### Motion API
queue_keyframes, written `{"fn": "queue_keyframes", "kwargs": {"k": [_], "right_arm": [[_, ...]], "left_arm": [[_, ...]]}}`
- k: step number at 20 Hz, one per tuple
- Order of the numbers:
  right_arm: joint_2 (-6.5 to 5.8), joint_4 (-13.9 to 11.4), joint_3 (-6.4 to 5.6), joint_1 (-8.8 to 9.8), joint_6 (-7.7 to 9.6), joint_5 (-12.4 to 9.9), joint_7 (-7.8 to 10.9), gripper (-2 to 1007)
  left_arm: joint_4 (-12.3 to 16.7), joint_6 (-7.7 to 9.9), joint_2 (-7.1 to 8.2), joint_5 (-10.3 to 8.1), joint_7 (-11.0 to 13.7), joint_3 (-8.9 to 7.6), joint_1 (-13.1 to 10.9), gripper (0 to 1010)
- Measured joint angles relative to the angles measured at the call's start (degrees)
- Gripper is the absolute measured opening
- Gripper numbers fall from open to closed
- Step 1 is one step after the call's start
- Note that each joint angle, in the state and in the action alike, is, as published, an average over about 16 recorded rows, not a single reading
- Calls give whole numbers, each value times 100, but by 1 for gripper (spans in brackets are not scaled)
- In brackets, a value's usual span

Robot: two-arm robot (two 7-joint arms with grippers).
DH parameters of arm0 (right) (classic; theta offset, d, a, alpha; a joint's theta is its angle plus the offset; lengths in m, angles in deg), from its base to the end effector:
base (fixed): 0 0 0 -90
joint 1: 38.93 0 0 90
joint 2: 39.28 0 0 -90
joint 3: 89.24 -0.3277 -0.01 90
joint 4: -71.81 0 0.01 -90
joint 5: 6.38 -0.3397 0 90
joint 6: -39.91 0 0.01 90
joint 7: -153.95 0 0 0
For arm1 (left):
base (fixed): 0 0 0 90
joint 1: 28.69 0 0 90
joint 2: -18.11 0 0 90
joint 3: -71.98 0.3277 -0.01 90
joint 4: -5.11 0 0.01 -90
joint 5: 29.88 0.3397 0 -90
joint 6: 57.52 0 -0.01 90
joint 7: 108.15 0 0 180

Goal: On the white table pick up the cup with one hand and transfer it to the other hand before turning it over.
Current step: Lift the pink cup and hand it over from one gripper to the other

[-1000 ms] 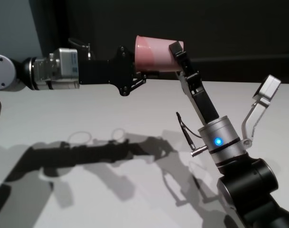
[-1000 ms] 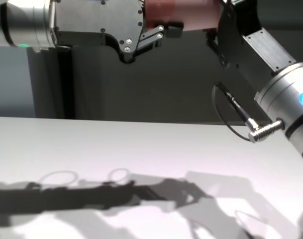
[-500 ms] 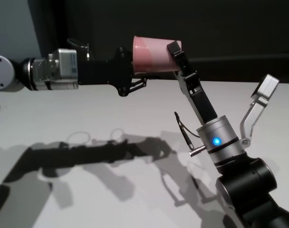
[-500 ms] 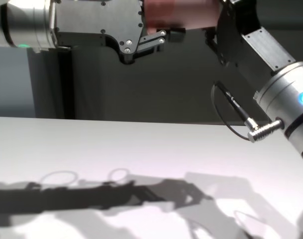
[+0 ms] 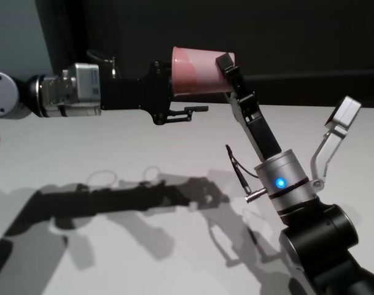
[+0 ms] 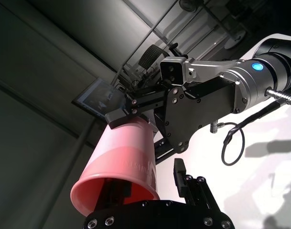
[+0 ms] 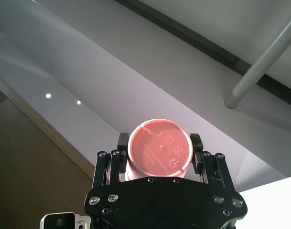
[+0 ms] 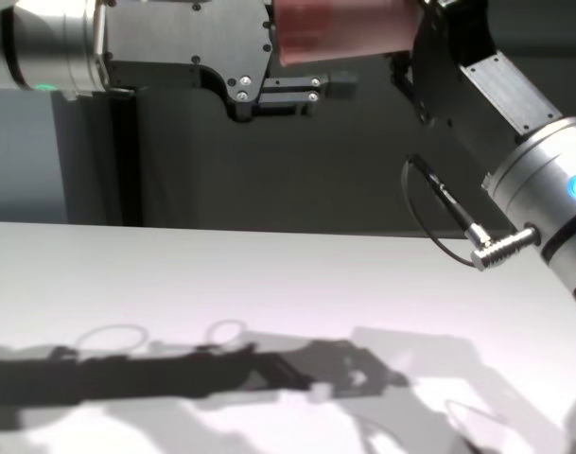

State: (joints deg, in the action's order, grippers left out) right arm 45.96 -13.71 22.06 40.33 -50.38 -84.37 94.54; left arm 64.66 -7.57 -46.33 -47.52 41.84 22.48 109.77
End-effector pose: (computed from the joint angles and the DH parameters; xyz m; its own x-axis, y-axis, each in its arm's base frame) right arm 0.3974 0.0992 -0.3058 0.6321 -0.0817 -0.7706 0.7116 0.4548 0.5355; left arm 0.5623 0.0400 -0.1841 0.6707 -0.0009 0.7417 -0.1066 0.9895 0.0976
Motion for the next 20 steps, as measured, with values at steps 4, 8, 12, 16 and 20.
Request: {"fn": "queue_keyframes", "kwargs": {"k": [4, 8, 12, 16, 20], "right_arm": [[0, 0, -1, 0, -1, 0, 0, 743], [0, 0, -1, 0, -1, 0, -1, 743], [0, 1, -1, 0, -2, 0, -3, 743], [0, 2, -1, 0, -3, 0, -4, 743], [0, 4, -1, 0, -3, 0, -5, 743]], "left_arm": [[0, 0, 0, 0, 0, 0, 0, 668], [0, 0, 0, -1, 0, 0, 0, 807], [0, 0, 0, -2, 0, 0, 0, 908], [1, 0, 1, -3, -3, 0, 0, 974], [21, 15, 14, 0, -19, 0, -11, 1000]]}}
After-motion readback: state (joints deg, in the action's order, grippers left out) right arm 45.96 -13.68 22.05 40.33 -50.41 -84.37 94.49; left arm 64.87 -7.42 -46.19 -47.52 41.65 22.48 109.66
